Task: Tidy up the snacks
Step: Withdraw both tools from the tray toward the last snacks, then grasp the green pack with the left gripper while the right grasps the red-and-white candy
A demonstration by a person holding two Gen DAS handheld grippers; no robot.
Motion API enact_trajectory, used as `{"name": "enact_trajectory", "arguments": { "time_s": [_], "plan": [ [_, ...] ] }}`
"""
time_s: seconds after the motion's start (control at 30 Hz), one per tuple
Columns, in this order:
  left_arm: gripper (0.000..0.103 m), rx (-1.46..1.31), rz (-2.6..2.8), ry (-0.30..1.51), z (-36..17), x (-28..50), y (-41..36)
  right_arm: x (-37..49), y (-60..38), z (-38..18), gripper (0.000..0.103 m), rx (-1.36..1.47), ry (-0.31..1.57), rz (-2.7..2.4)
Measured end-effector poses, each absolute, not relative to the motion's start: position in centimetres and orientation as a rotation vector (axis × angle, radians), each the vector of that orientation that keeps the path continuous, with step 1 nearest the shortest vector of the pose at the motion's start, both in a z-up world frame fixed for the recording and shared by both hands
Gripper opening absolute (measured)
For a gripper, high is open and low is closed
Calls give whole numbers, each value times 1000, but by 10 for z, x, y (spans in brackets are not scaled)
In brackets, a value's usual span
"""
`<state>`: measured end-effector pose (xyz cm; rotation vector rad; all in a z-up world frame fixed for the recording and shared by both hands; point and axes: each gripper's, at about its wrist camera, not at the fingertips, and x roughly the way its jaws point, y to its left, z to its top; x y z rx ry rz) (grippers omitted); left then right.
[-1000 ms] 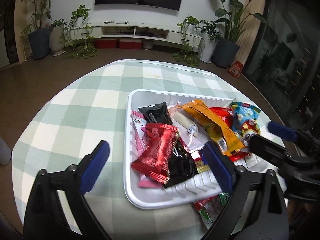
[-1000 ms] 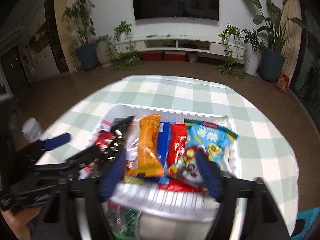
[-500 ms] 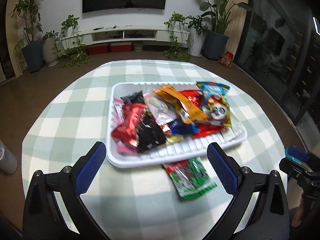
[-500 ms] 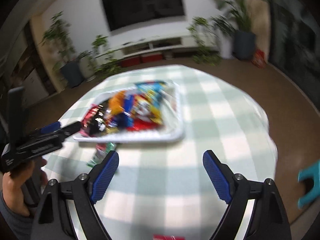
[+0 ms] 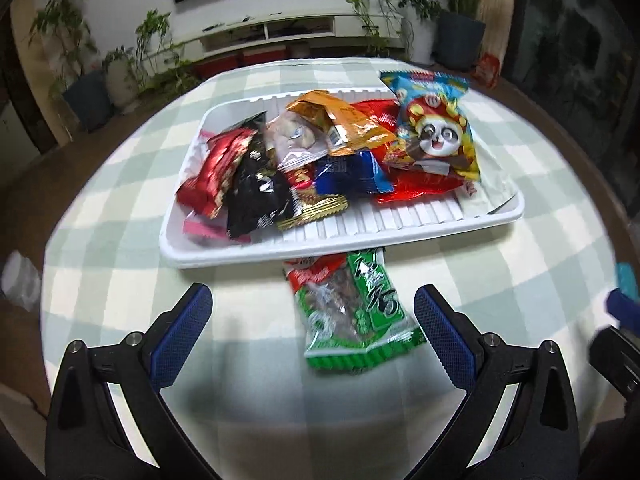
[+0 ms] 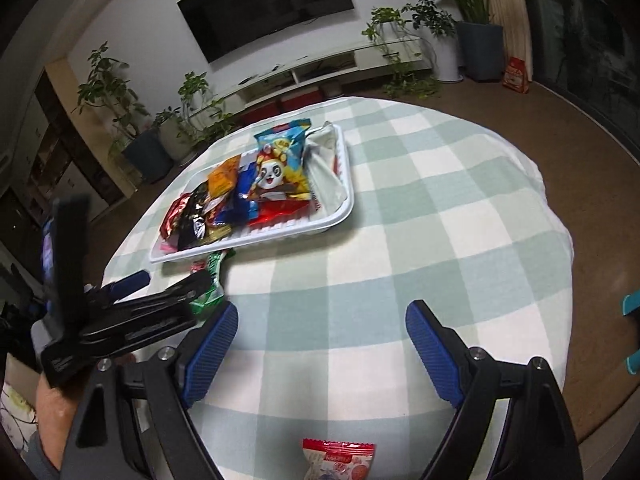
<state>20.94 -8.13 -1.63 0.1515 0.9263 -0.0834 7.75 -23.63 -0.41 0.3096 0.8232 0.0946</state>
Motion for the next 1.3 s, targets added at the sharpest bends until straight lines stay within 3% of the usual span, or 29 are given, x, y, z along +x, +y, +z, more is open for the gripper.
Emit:
{"name": "enact_trajectory", "arguments": {
  "time_s": [0.2, 0.27, 0.4, 0.5, 0.67, 1.0, 1.3],
  "plan": [
    [101, 169, -99, 1007, -41, 227, -81, 81, -240, -13, 88, 332, 888, 102],
    [93, 140, -135, 1013, -42, 229, -79, 81, -239, -15, 88, 330, 894, 112],
    [46, 135, -205, 1015, -37, 230, -88, 81, -234, -17, 88, 314, 907, 133],
    [32, 152, -238, 1017, -35, 227, -94, 81, -234, -17, 88, 305, 910, 127],
    [25, 119, -284, 1035, -32, 218, -79, 81, -238, -21, 83, 296, 924, 105],
    [24, -69, -354, 1015, -25, 147, -7, 48, -253, -15, 83, 365, 934, 40],
    [24, -111, -409, 985, -21, 126, -5, 10, -196, -44, 82, 106, 1058, -39]
  ]
}}
